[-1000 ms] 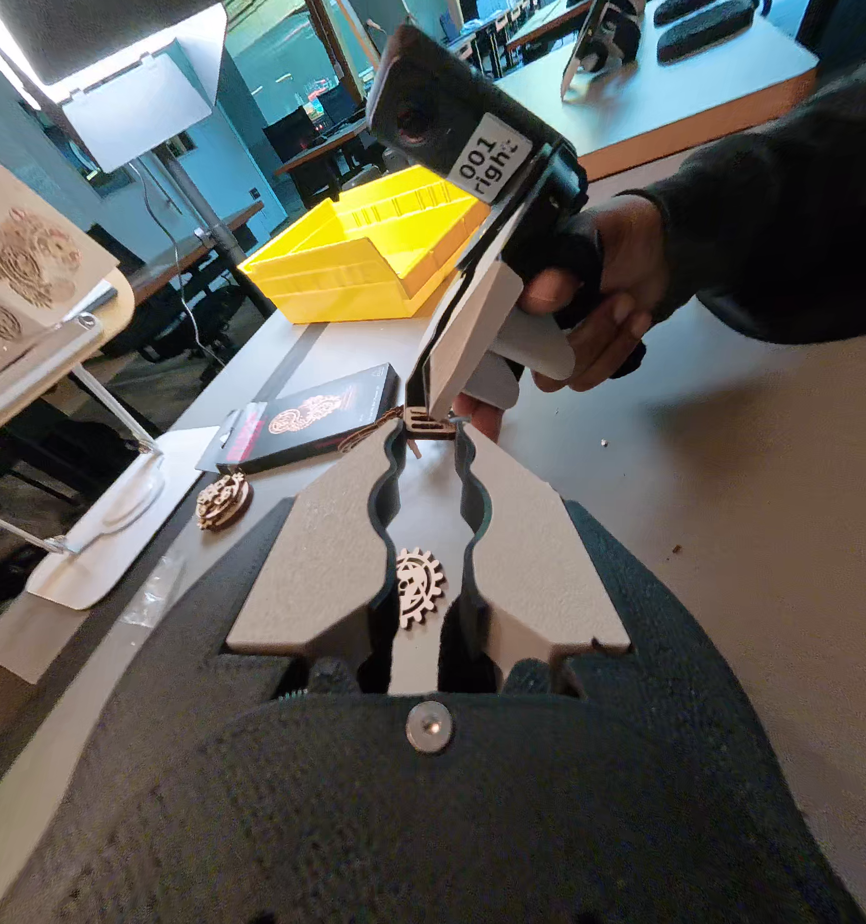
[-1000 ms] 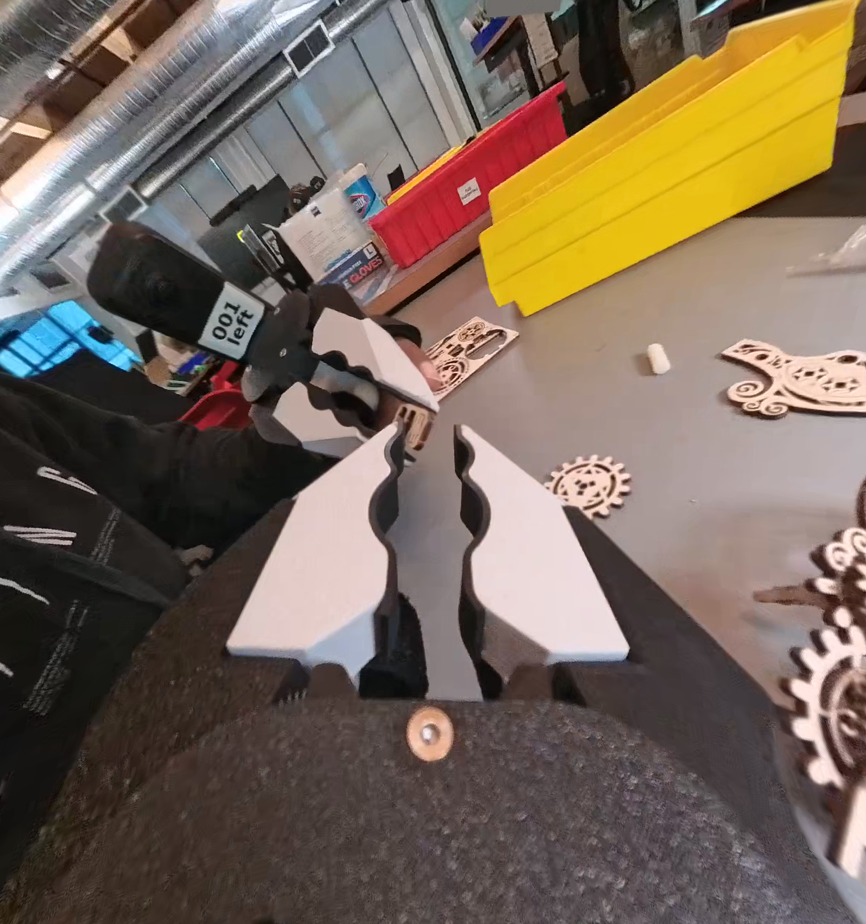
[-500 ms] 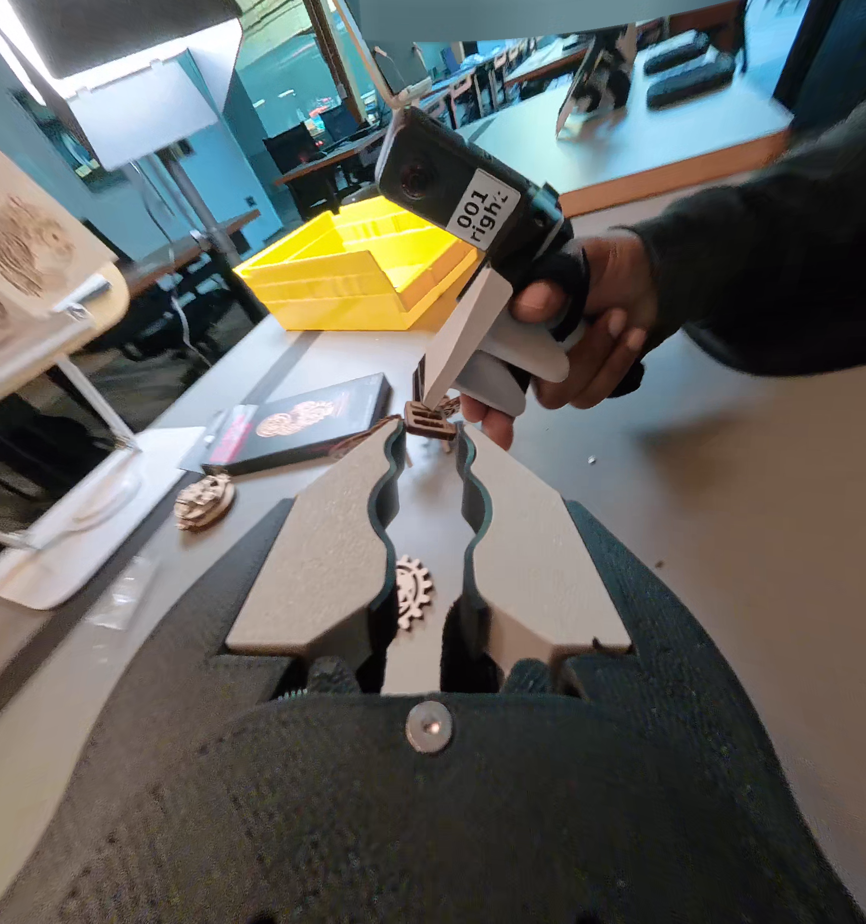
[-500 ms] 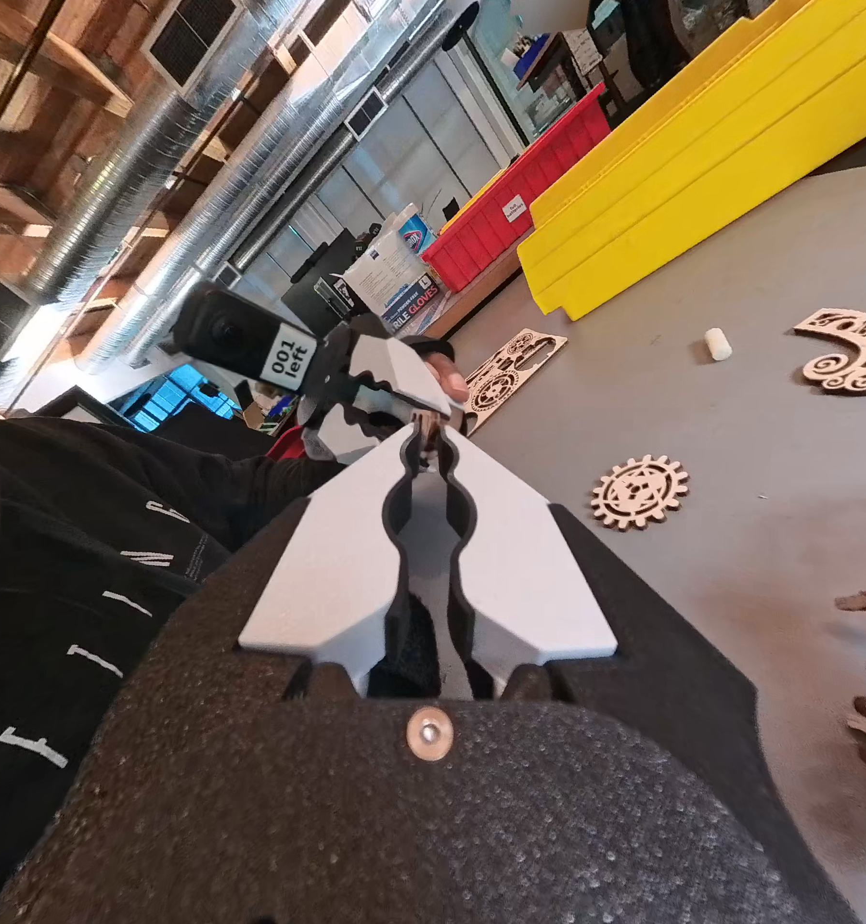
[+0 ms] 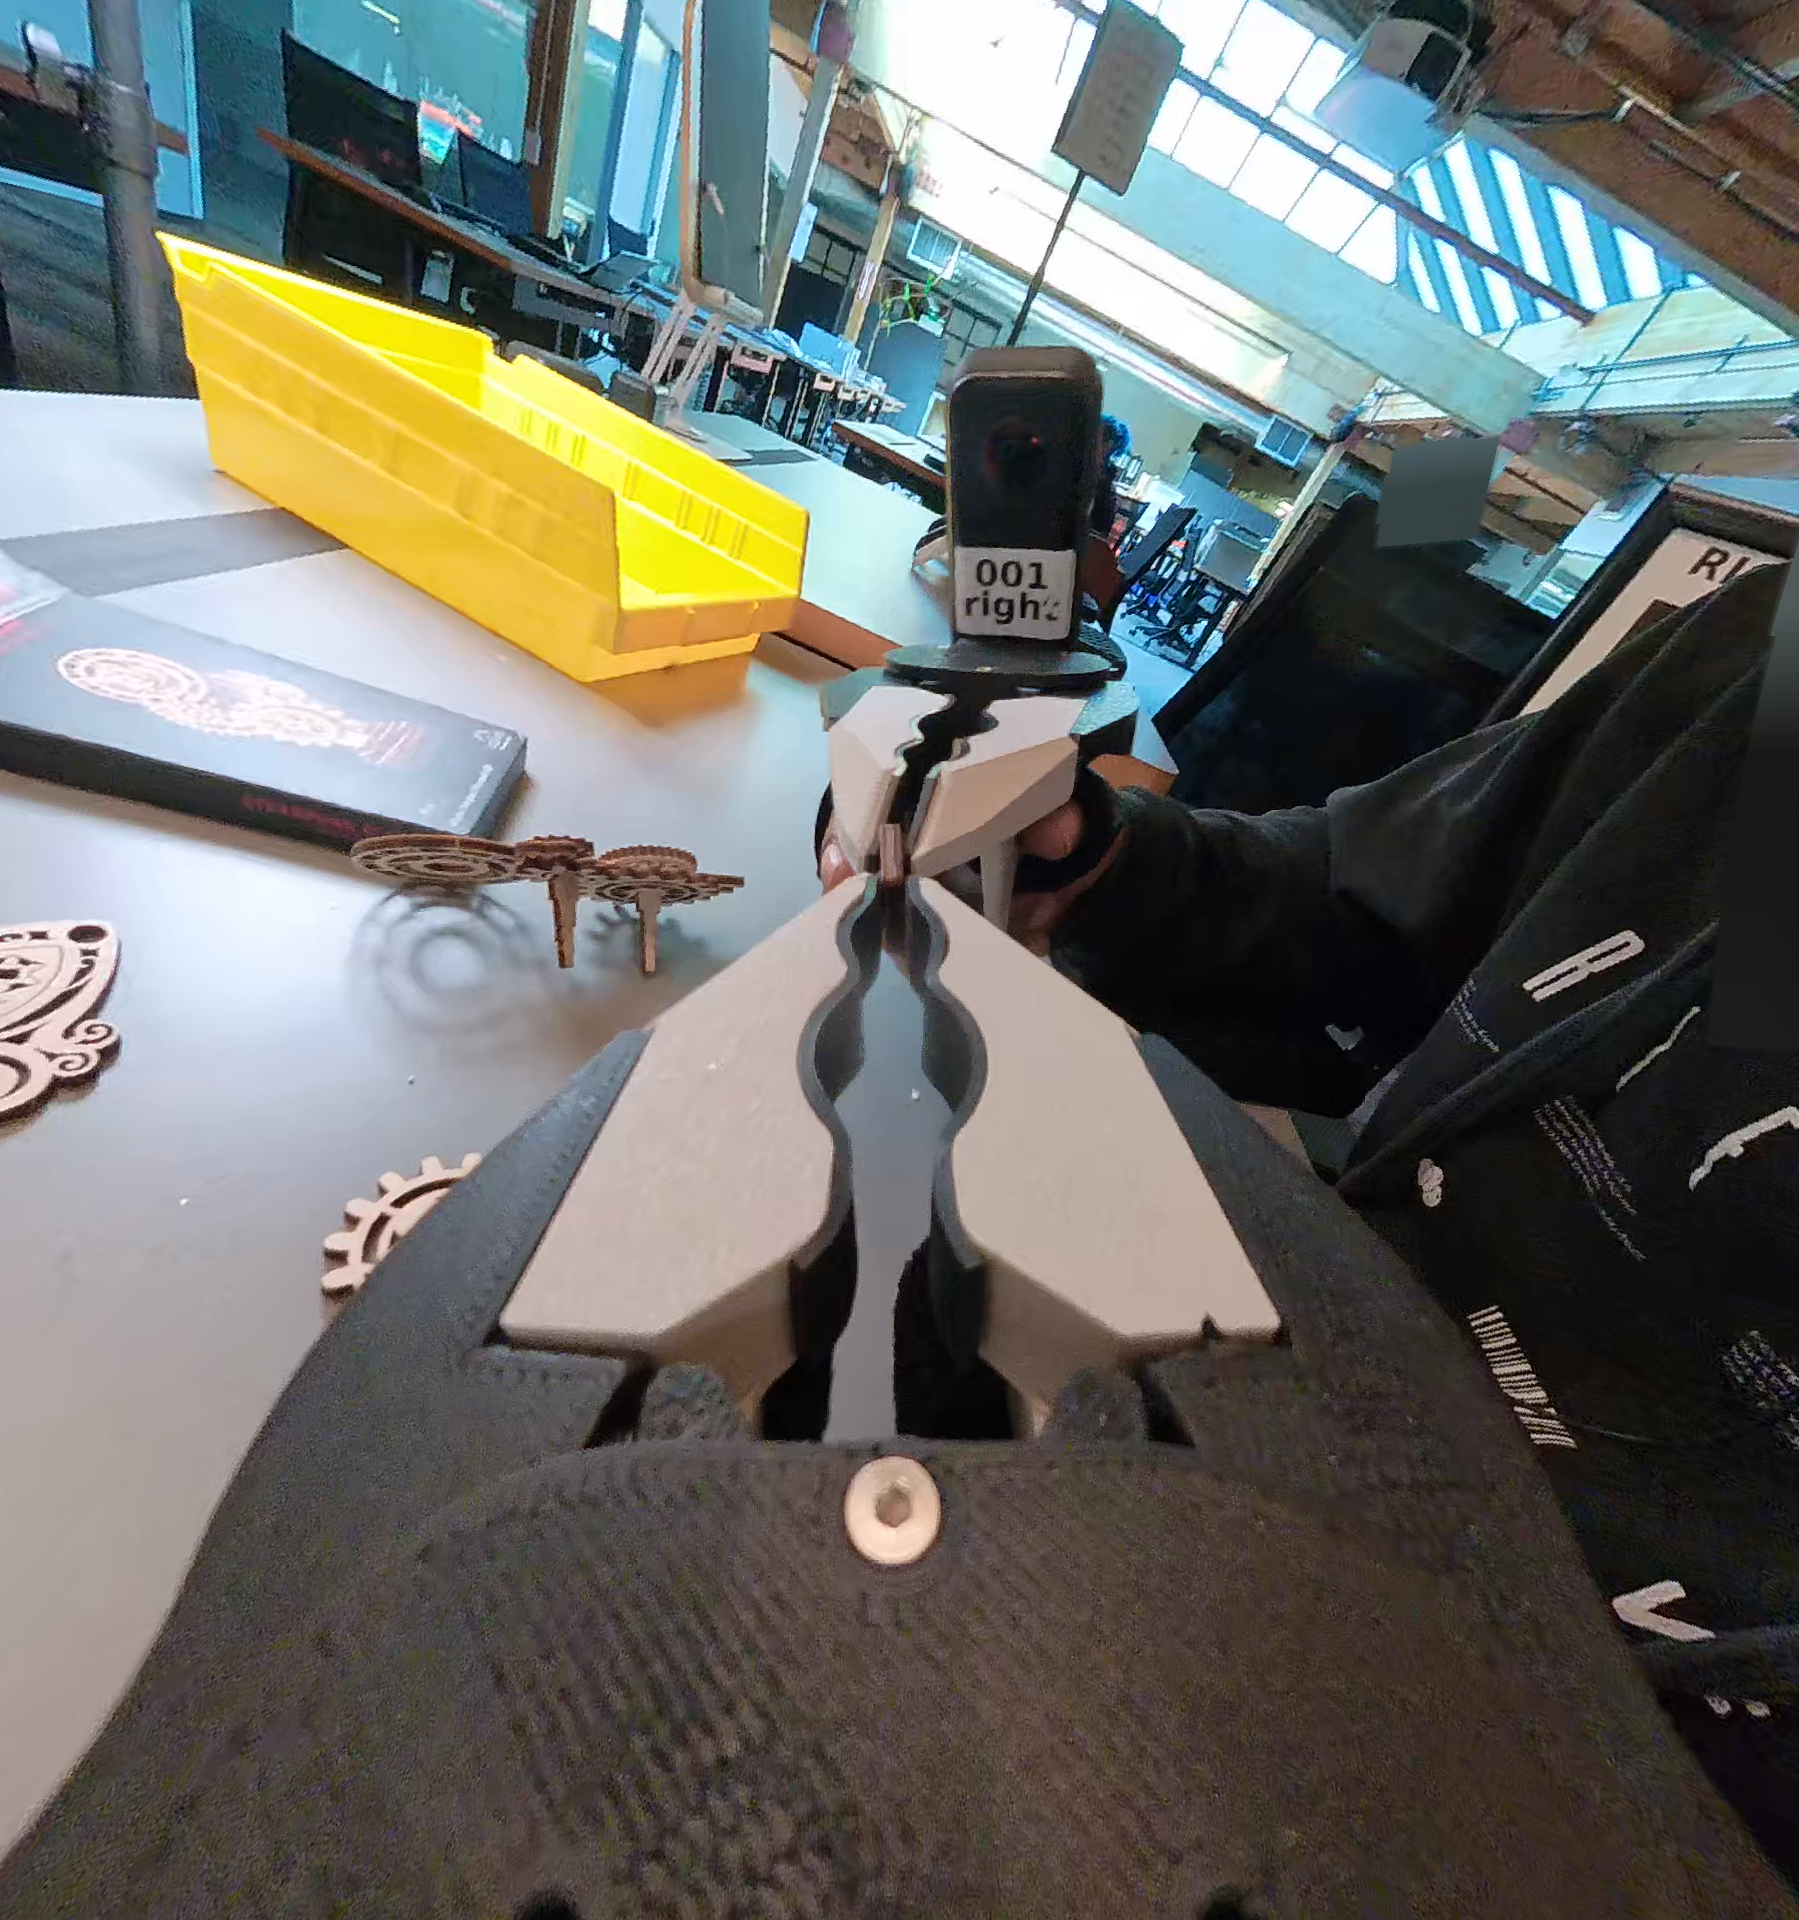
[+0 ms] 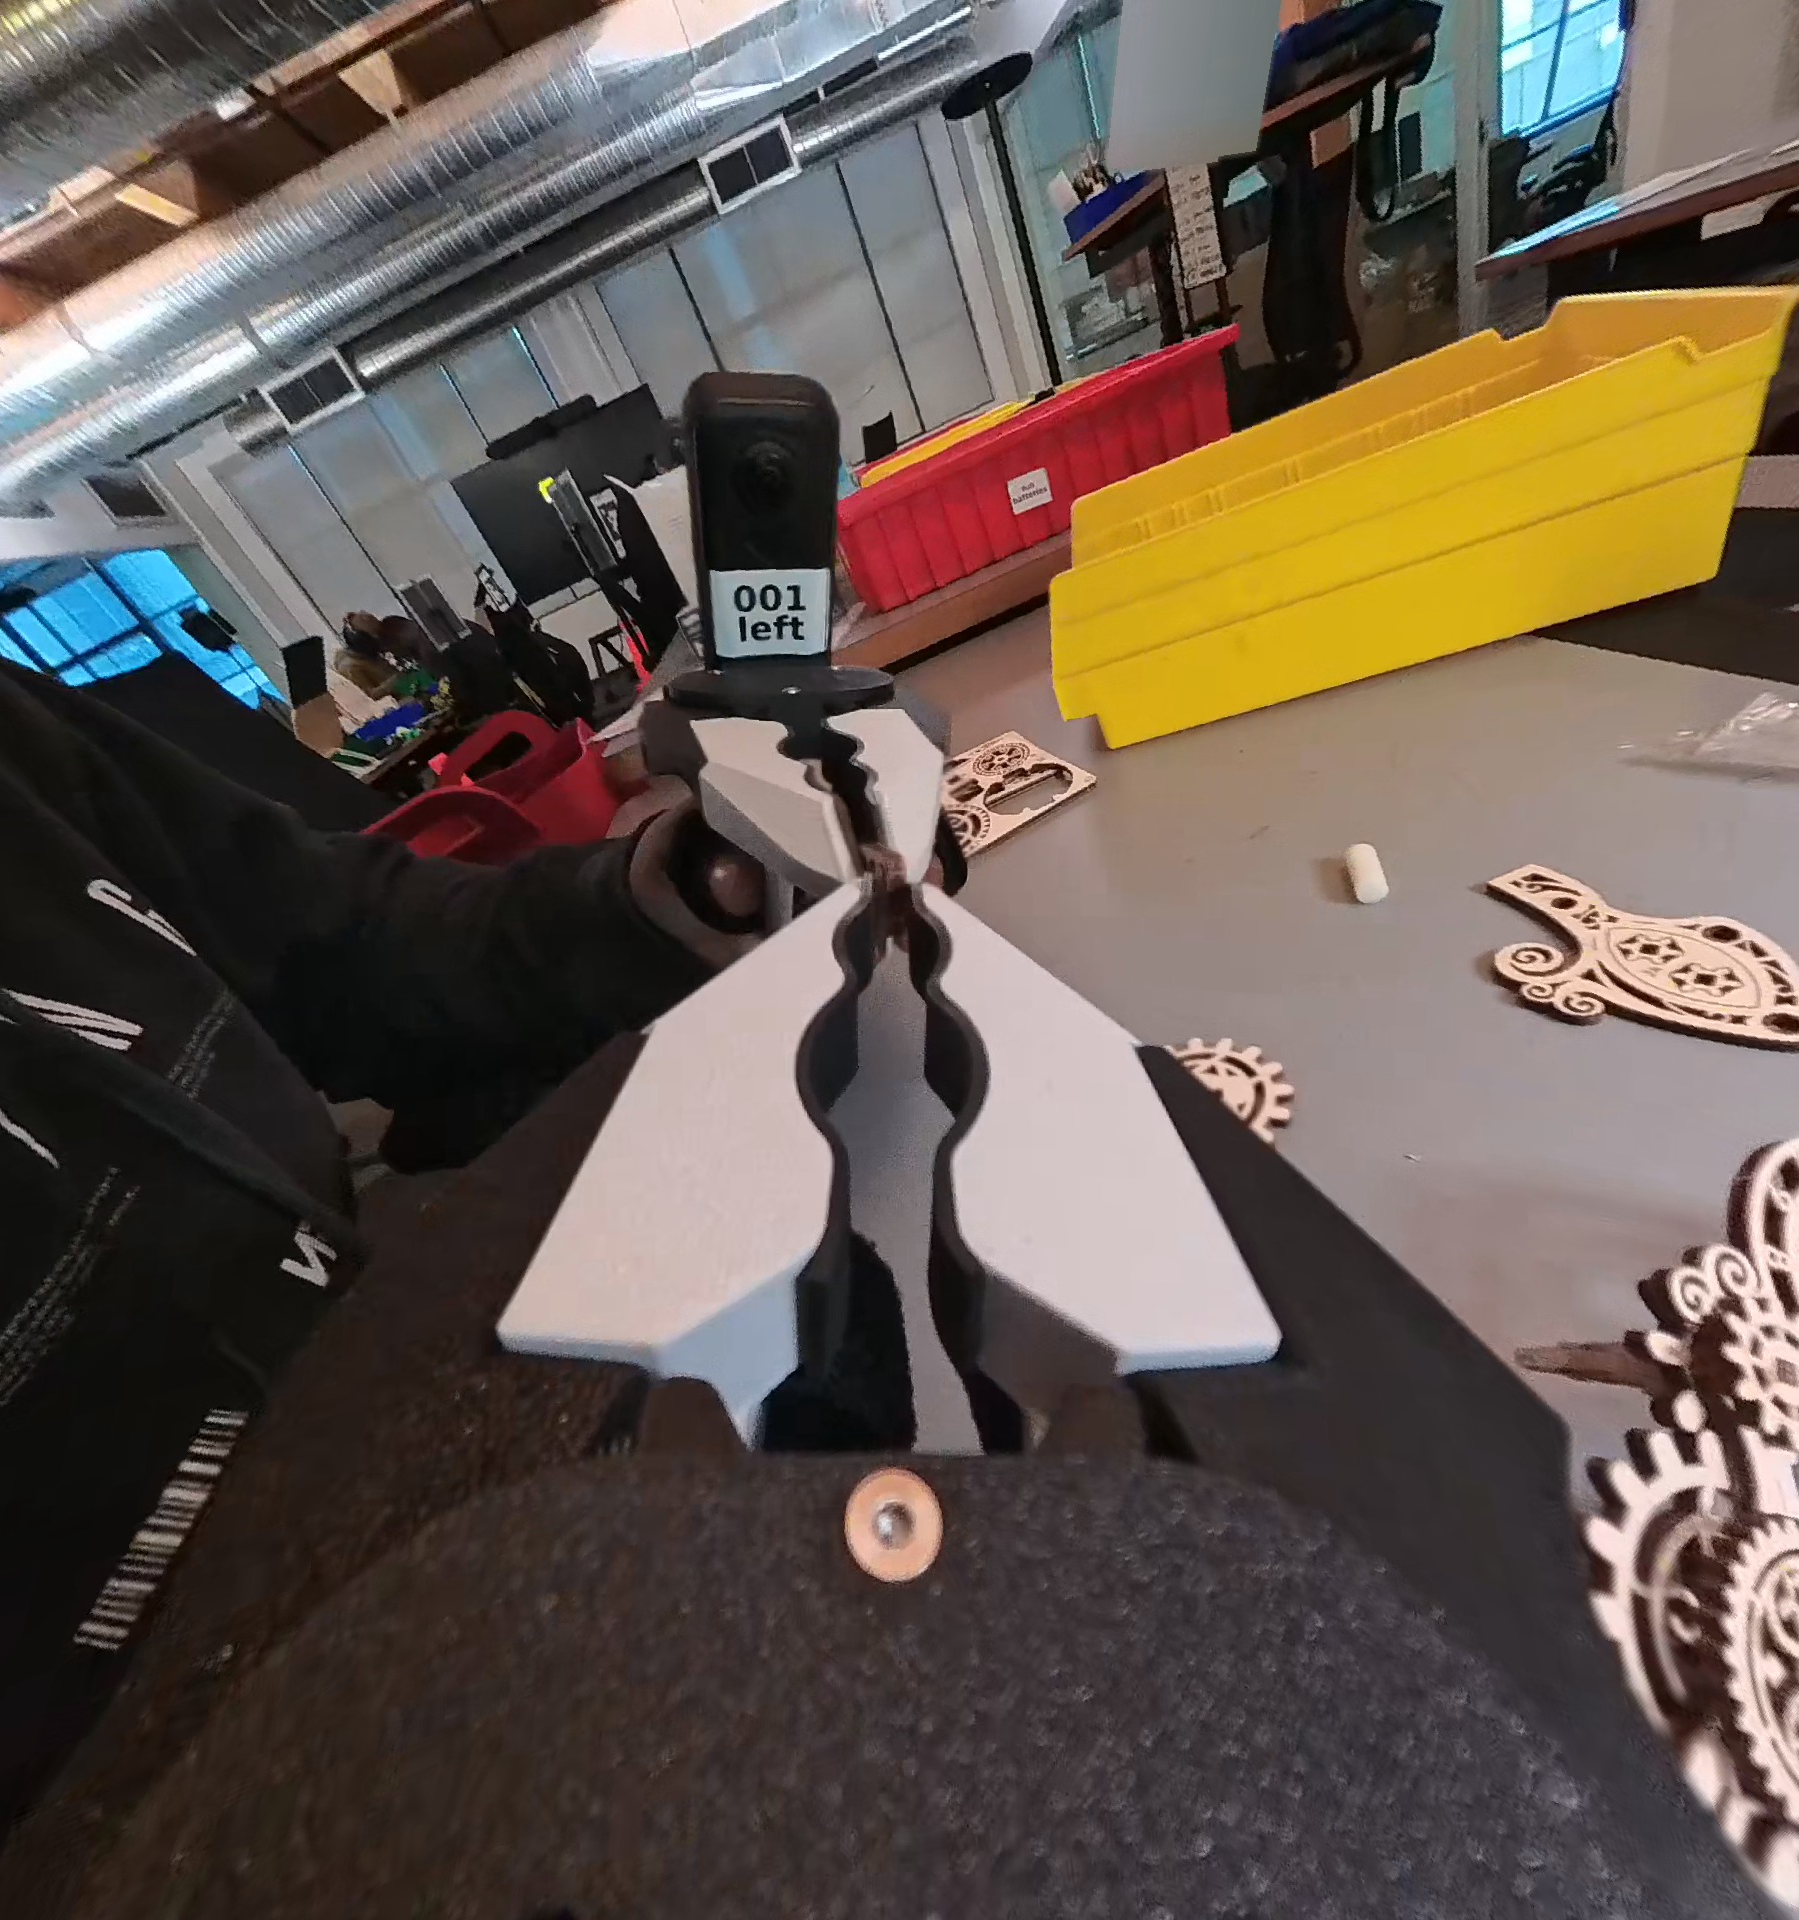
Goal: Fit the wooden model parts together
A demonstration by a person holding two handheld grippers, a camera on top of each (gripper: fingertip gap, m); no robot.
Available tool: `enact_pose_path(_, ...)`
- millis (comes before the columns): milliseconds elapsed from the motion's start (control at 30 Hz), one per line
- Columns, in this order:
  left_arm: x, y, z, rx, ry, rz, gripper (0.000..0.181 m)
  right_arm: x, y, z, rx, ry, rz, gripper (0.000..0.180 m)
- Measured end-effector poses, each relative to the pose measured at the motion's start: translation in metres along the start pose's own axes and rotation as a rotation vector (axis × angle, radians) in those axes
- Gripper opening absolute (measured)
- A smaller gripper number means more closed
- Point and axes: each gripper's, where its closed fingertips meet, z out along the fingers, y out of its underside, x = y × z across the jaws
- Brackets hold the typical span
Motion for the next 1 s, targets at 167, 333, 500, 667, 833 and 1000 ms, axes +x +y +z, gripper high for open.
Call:
enact_pose_path(167,-0.003,0.002,0.0,-0.018,-0.019,-0.003,0.002,0.003,0.001,0.0,-0.009,0.013,0.01,0.003)
enact_pose_path(333,-0.006,0.005,-0.001,-0.043,-0.036,-0.004,0.002,0.006,0.004,0.003,-0.038,0.044,-0.007,0.003)
enact_pose_path(500,-0.005,0.009,0.001,-0.081,-0.067,0.06,0.004,0.009,0.009,0.004,-0.067,0.063,0.021,0.002)
enact_pose_path(667,-0.006,0.012,0.001,-0.102,-0.075,0.091,0.004,0.01,0.012,0.006,-0.078,0.106,0.0,0.001)
enact_pose_path(833,-0.015,0.014,-0.001,-0.114,-0.121,0.113,0.004,0.018,0.013,0.009,-0.083,0.238,-0.113,0.001)
enact_pose_path(1000,-0.02,0.009,0.0,-0.071,-0.135,0.095,0.003,0.023,0.012,0.008,-0.003,0.111,0.227,0.002)
